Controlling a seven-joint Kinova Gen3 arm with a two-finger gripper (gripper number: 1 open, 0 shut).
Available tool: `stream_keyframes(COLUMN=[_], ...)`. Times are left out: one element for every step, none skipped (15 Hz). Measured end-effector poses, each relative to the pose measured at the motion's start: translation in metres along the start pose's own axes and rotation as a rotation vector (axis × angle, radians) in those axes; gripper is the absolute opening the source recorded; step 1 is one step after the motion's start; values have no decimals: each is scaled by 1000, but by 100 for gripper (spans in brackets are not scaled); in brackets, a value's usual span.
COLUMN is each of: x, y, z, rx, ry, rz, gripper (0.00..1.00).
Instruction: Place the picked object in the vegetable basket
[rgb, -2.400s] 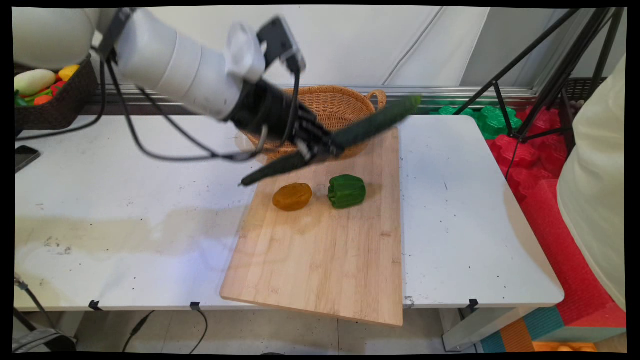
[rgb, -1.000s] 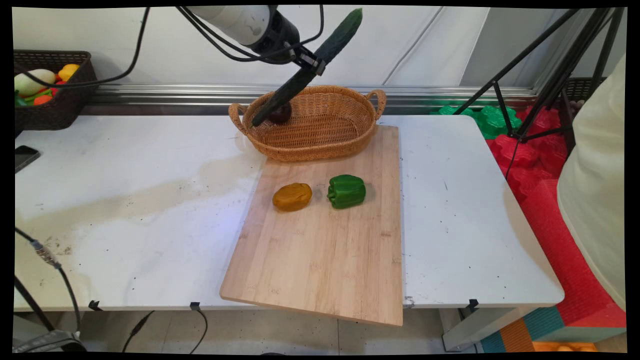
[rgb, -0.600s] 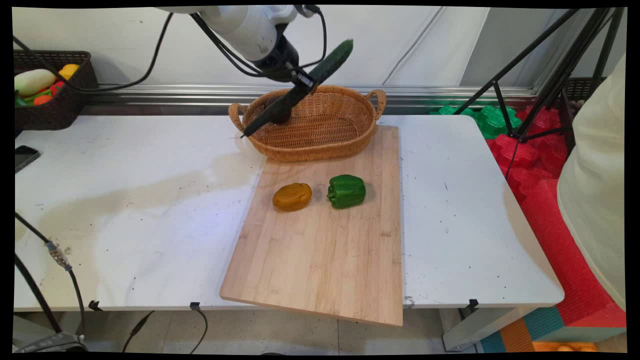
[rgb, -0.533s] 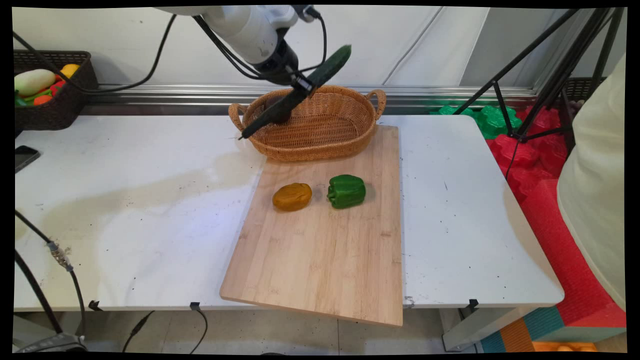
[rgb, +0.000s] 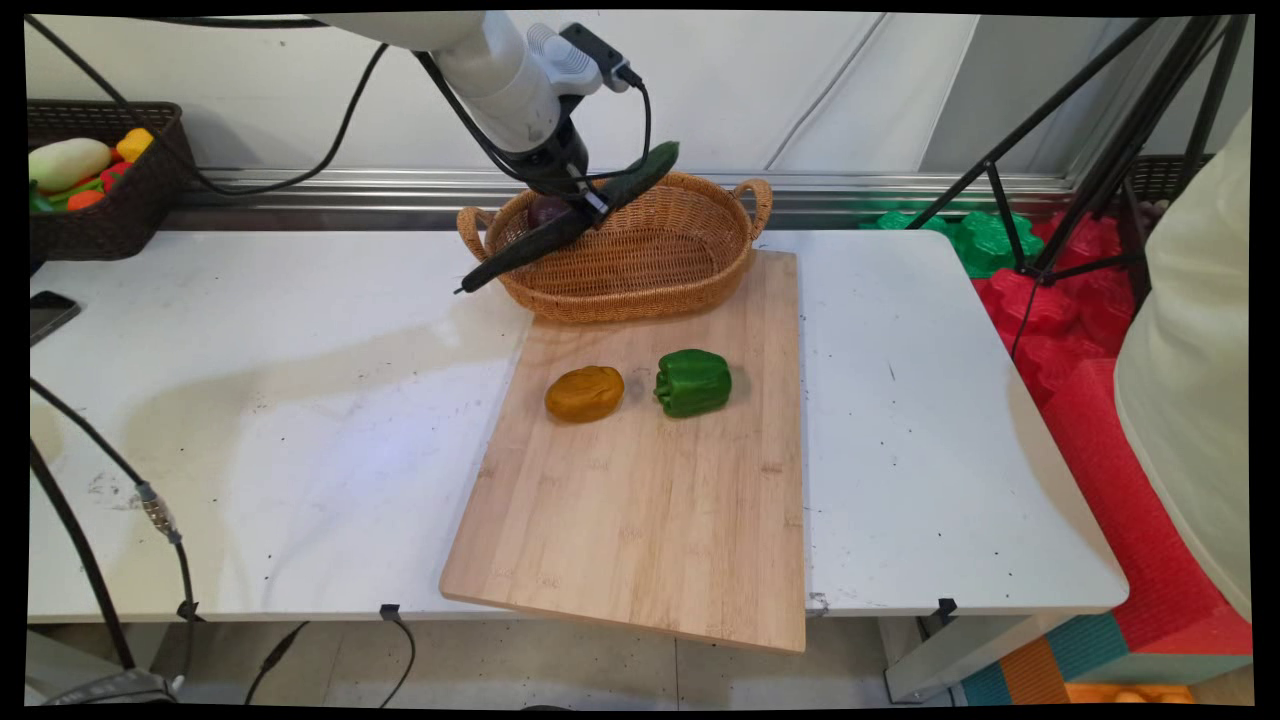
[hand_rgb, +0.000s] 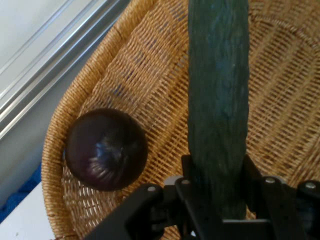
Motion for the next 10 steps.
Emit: stream_keyframes(x=[1, 2, 3, 4, 5, 6, 7, 8, 9, 10], y=[-1, -1, -1, -2, -2, -2, -3, -3, -3, -3], z=[4, 7, 9, 12, 14, 16, 18, 19, 19, 19], rx=[4, 7, 9, 13, 17, 21, 25, 28, 32, 36], ry=[-13, -22, -30, -39, -46, -53, -57, -59, -60, -61], rz=[2, 4, 6, 10, 13, 17, 21, 25, 28, 31], gripper=[0, 0, 0, 0, 100, 100, 100, 100, 100, 100])
